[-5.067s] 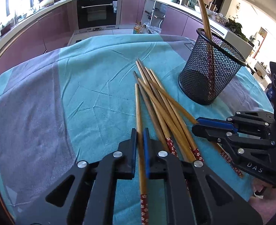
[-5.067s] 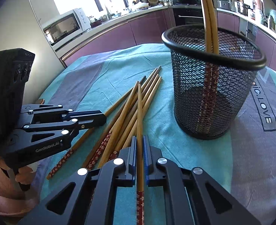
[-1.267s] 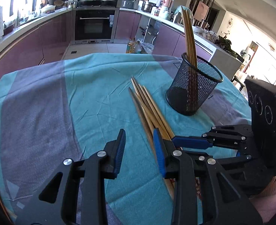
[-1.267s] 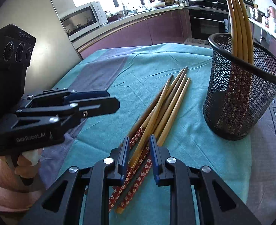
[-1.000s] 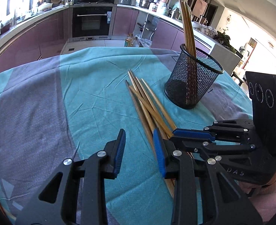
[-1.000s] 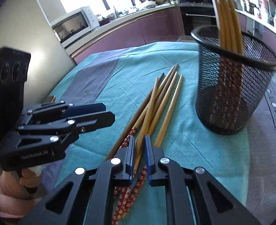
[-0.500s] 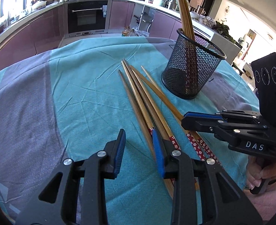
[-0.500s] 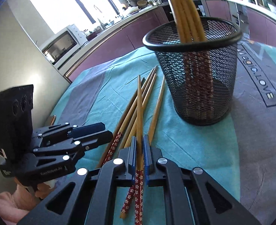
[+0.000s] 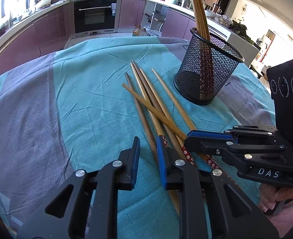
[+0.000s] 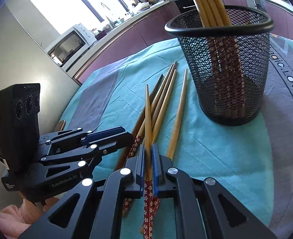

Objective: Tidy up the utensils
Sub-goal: 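Close the right gripper on a chopstick while the left gripper closes on another, then lift both held chopsticks upright and carry them over the mesh holder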

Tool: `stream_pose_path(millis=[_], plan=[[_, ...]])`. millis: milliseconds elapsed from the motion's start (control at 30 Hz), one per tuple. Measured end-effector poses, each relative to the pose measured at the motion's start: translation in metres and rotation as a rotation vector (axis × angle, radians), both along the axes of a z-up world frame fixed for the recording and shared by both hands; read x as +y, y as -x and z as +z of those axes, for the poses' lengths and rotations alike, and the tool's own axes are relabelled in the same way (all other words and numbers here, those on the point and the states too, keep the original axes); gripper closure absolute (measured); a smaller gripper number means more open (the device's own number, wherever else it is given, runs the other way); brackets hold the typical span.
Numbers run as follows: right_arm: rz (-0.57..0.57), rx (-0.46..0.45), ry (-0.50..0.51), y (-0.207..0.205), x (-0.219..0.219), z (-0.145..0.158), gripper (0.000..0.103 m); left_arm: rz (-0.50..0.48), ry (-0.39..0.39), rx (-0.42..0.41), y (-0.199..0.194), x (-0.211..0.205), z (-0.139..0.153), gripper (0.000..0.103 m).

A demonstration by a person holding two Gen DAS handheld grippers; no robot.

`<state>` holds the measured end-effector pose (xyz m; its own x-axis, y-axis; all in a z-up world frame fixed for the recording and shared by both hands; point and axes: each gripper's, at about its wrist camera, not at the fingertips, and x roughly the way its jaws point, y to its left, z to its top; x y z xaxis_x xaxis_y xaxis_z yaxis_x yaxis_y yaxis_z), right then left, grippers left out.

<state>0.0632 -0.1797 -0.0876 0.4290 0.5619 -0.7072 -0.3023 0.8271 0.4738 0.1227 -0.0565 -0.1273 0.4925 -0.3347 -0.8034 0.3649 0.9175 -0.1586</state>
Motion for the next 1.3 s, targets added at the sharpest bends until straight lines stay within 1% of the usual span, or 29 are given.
stream_pose_path(millis=[200, 267, 333, 400, 467, 500, 567, 700, 833, 900, 933, 1133, 1300], plan=[[0.017, -0.025, 0.052, 0.003, 0.005, 0.003, 0.093, -0.001, -0.025, -0.005, 0.003, 0.002, 0.002, 0.09], [0.021, -0.026, 0.045, 0.002, 0.005, 0.003, 0.096, 0.005, -0.026, -0.002, 0.004, 0.003, 0.002, 0.092], [0.019, -0.026, 0.041, 0.003, 0.003, 0.004, 0.097, 0.008, -0.022, 0.0, 0.005, 0.004, 0.003, 0.095], [0.012, -0.025, 0.037, 0.003, -0.001, 0.004, 0.097, 0.01, -0.027, 0.004, 0.007, 0.007, 0.003, 0.096], [0.015, -0.026, 0.046, 0.002, -0.002, 0.004, 0.097, 0.006, -0.03, 0.006, 0.01, 0.01, 0.001, 0.095], [0.024, -0.024, 0.056, 0.001, -0.001, 0.004, 0.096, 0.011, -0.039, 0.005, 0.009, 0.01, 0.002, 0.092], [0.04, -0.026, 0.074, -0.001, 0.002, 0.004, 0.095, 0.015, -0.058, -0.009, 0.007, 0.01, 0.002, 0.091], [0.053, -0.044, 0.113, -0.004, 0.008, 0.006, 0.091, 0.007, -0.061, -0.014, -0.006, 0.006, 0.004, 0.089], [0.069, -0.046, 0.114, -0.009, 0.01, 0.005, 0.092, -0.002, -0.065, 0.02, -0.02, 0.002, -0.004, 0.089], [0.073, -0.045, 0.107, -0.01, 0.009, 0.005, 0.096, -0.002, -0.067, 0.013, -0.023, 0.002, -0.002, 0.09], [0.073, -0.047, 0.107, -0.01, 0.008, 0.005, 0.097, 0.002, -0.065, 0.015, -0.026, 0.002, -0.003, 0.092], [0.081, -0.077, 0.097, -0.004, 0.006, 0.011, 0.097, 0.035, -0.041, 0.013, -0.024, 0.003, -0.001, 0.095], [0.078, -0.114, 0.074, 0.002, -0.001, 0.023, 0.097, 0.041, -0.002, -0.015, -0.014, 0.009, 0.012, 0.095]])
